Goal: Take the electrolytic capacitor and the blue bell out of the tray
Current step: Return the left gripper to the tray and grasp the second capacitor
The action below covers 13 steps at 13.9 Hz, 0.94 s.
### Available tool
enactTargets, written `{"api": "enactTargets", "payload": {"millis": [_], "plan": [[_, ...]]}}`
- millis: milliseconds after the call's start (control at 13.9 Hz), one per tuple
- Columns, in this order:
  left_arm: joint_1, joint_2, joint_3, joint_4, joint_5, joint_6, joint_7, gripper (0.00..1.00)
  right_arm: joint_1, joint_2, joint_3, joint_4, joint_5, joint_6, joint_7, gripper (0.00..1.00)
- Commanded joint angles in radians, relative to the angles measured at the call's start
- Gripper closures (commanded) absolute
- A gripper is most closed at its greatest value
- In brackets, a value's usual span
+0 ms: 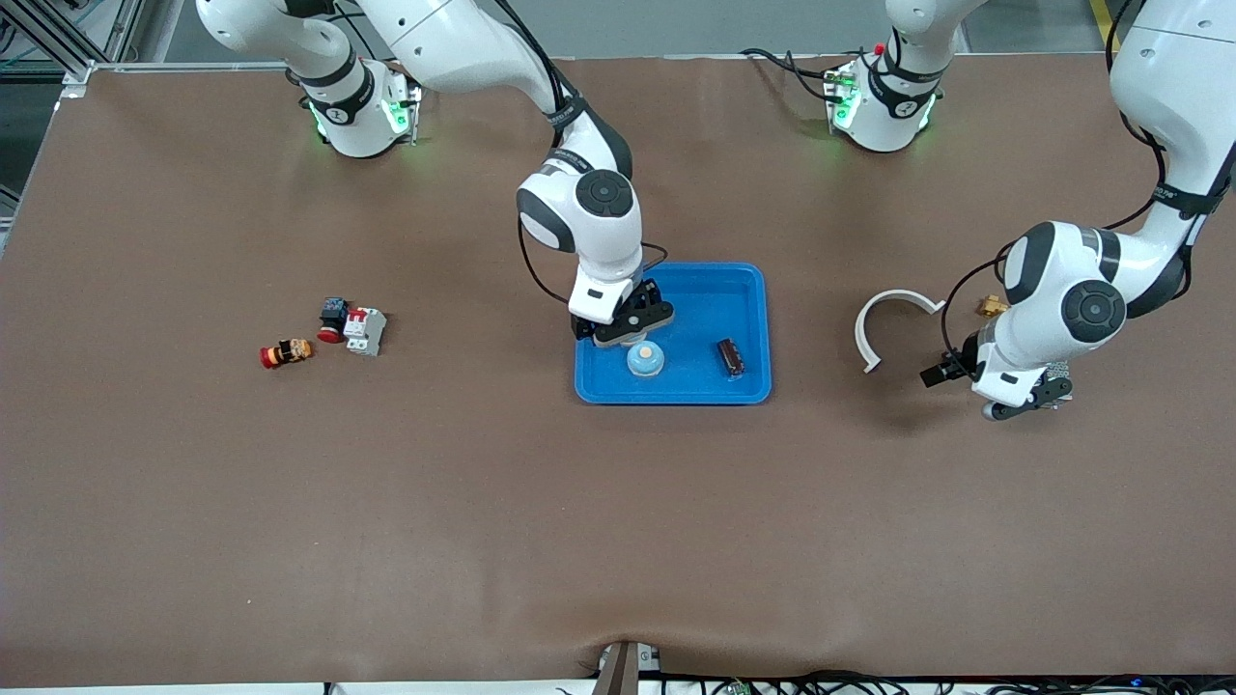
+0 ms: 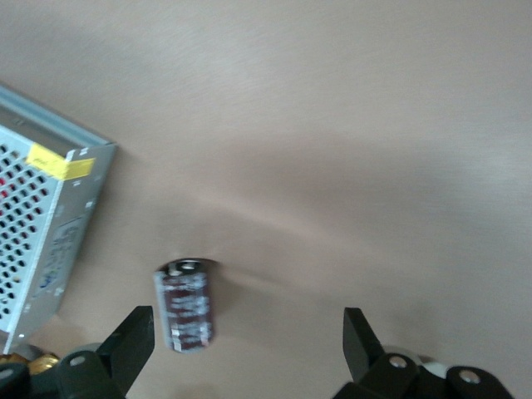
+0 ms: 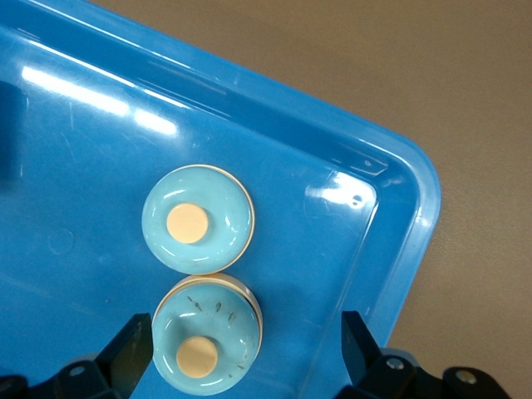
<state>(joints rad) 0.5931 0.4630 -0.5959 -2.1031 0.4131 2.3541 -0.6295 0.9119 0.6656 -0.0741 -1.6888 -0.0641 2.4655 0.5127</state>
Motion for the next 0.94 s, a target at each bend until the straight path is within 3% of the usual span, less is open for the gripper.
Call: {"api": "enactTargets", "payload": {"millis": [0,432,576,863], "plan": [[-0.048,-0.01,-0.031,0.049,0.02,-0.045,-0.039,0.0,0.001,0.018,0.003,0.011,-0.033,0.016,0.024,0.0],[-0.2,0.017,-0.033,0.147,0.007,-0.099,-0.07,0.02,0.013,0.023,0.003,0.004,-0.04,0.02,0.024,0.0],[-0.268,0.038,-0.033,0.179,0.004,-0.099,-0.13,0.08,0.016,0.025,0.003,0.001,-0.04,0.019,0.024,0.0],[-0.409,0.112,-0.031,0.247,-0.008,-0.099,-0.31,0.09,0.022,0.032,0.003,0.001,-0.04,0.02,0.026,0.0]]}}
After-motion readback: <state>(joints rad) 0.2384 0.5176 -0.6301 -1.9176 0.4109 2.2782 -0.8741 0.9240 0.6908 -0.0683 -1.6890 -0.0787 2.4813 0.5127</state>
